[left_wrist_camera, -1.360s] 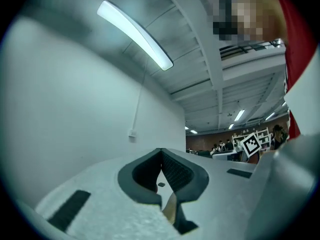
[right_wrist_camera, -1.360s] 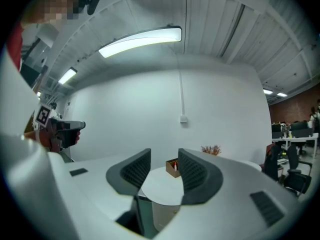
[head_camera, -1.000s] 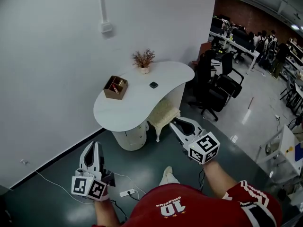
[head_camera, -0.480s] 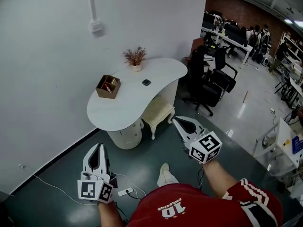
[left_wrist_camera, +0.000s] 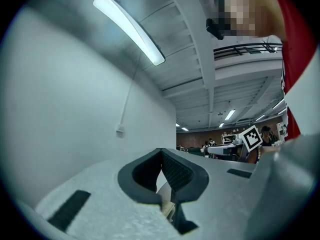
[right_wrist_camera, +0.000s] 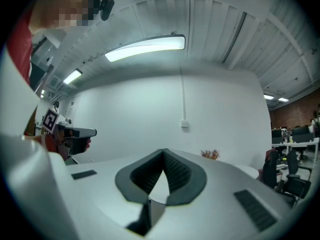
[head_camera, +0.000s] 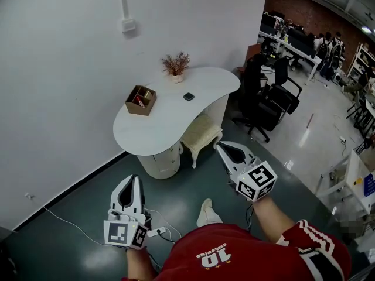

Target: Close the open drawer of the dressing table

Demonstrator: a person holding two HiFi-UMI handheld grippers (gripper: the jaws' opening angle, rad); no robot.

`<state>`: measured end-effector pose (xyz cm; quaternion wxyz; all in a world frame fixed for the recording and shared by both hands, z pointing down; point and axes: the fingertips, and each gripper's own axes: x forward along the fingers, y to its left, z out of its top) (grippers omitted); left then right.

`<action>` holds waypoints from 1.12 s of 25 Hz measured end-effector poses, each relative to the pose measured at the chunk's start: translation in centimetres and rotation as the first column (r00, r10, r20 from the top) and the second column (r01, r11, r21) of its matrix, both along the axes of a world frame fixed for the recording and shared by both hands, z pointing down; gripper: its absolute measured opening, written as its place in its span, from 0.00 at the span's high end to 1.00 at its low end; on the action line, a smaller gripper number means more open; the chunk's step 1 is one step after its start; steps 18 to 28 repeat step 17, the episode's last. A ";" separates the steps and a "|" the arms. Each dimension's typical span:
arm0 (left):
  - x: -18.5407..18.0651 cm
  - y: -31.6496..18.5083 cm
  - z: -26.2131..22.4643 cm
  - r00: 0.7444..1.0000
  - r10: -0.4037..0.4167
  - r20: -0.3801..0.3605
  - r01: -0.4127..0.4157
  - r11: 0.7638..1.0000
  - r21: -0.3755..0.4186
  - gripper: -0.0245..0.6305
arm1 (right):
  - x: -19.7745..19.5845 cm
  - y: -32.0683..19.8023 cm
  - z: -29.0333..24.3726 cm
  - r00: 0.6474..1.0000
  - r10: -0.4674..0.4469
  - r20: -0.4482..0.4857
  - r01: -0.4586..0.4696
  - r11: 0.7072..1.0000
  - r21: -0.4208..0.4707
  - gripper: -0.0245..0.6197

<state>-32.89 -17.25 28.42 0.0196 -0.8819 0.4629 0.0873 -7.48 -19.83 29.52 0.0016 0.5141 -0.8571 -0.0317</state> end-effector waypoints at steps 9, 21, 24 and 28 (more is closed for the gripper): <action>0.9 0.1 -0.1 1.000 0.011 0.020 -0.011 1.000 0.005 0.96 | 0.3 0.1 0.0 1.000 0.012 -0.010 -0.012 1.000 0.007 0.96; 1.2 0.6 -0.5 0.999 0.019 0.030 -0.020 1.000 0.018 0.96 | 0.4 0.5 -0.1 1.000 0.016 -0.002 -0.016 1.000 0.002 0.96; 1.2 0.6 -0.5 0.999 0.019 0.030 -0.020 1.000 0.018 0.96 | 0.4 0.5 -0.1 1.000 0.016 -0.002 -0.016 1.000 0.002 0.96; 1.2 0.6 -0.5 0.999 0.019 0.030 -0.020 1.000 0.018 0.96 | 0.4 0.5 -0.1 1.000 0.016 -0.002 -0.016 1.000 0.002 0.96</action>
